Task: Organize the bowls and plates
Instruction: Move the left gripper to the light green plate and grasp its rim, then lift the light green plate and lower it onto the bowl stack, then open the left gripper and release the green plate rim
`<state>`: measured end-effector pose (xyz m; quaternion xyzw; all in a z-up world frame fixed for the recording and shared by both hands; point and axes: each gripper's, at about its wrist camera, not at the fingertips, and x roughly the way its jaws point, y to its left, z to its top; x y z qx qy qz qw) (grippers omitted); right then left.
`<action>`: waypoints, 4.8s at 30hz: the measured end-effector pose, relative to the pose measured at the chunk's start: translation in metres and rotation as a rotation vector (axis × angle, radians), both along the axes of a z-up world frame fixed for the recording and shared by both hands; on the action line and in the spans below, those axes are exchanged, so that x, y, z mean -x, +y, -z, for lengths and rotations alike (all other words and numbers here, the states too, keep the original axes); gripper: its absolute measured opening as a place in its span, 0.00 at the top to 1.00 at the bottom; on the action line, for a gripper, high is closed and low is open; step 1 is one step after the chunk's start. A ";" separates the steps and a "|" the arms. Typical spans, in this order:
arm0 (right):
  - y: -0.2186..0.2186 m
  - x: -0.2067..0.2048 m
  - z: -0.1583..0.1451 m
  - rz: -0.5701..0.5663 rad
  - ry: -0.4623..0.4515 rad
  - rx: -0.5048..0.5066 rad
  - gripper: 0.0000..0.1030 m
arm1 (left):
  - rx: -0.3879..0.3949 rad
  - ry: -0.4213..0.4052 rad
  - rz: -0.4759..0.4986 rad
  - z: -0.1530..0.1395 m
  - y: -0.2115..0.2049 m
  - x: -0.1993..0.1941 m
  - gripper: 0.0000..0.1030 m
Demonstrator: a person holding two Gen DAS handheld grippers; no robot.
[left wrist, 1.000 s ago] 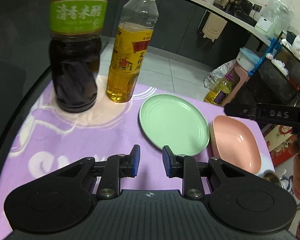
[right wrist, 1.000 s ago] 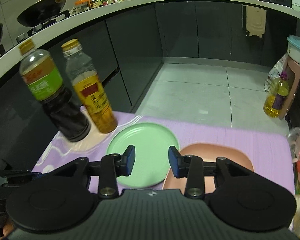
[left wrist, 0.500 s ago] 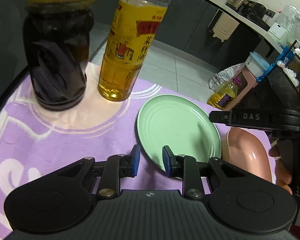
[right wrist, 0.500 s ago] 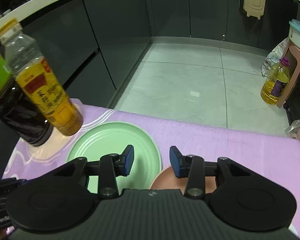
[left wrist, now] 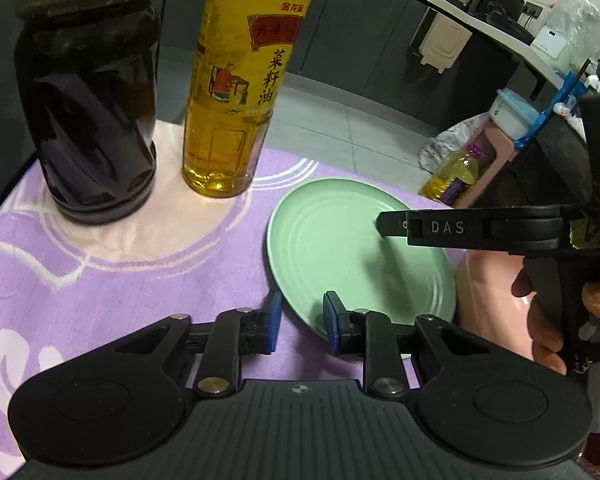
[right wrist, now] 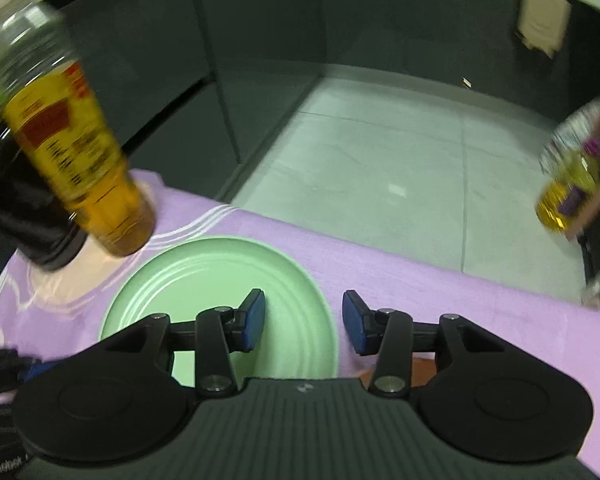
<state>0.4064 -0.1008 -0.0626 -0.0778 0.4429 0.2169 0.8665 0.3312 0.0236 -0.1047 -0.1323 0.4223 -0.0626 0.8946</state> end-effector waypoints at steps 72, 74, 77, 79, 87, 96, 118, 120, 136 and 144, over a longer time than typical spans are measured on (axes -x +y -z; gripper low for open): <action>0.105 0.191 -0.028 -0.212 0.048 -0.075 0.67 | -0.002 0.039 -0.181 -0.011 0.137 0.190 0.82; 0.107 0.190 -0.026 -0.208 0.054 -0.073 0.67 | -0.007 0.046 -0.174 -0.008 0.137 0.188 0.81; 0.109 0.188 -0.022 -0.201 0.059 -0.068 0.67 | -0.013 0.042 -0.158 -0.007 0.137 0.188 0.79; 0.109 0.187 -0.020 -0.195 0.066 -0.066 0.68 | -0.019 0.044 -0.153 -0.007 0.137 0.188 0.79; 0.101 0.183 -0.020 -0.191 0.070 -0.105 0.68 | -0.052 0.040 -0.157 -0.010 0.137 0.192 0.78; 0.089 0.187 -0.024 -0.170 0.063 -0.121 0.68 | -0.066 -0.017 -0.166 -0.028 0.134 0.207 0.78; -0.017 0.193 -0.064 0.028 -0.037 -0.329 0.68 | -0.112 -0.131 -0.003 -0.076 0.059 0.198 0.77; -0.027 0.193 -0.065 0.041 -0.042 -0.336 0.68 | -0.115 -0.150 0.030 -0.079 0.050 0.192 0.77; -0.092 0.179 -0.067 0.168 -0.093 -0.378 0.68 | -0.102 -0.148 0.175 -0.073 -0.005 0.127 0.77; -0.116 0.168 -0.065 0.256 -0.137 -0.330 0.68 | -0.041 -0.142 0.217 -0.066 -0.031 0.099 0.77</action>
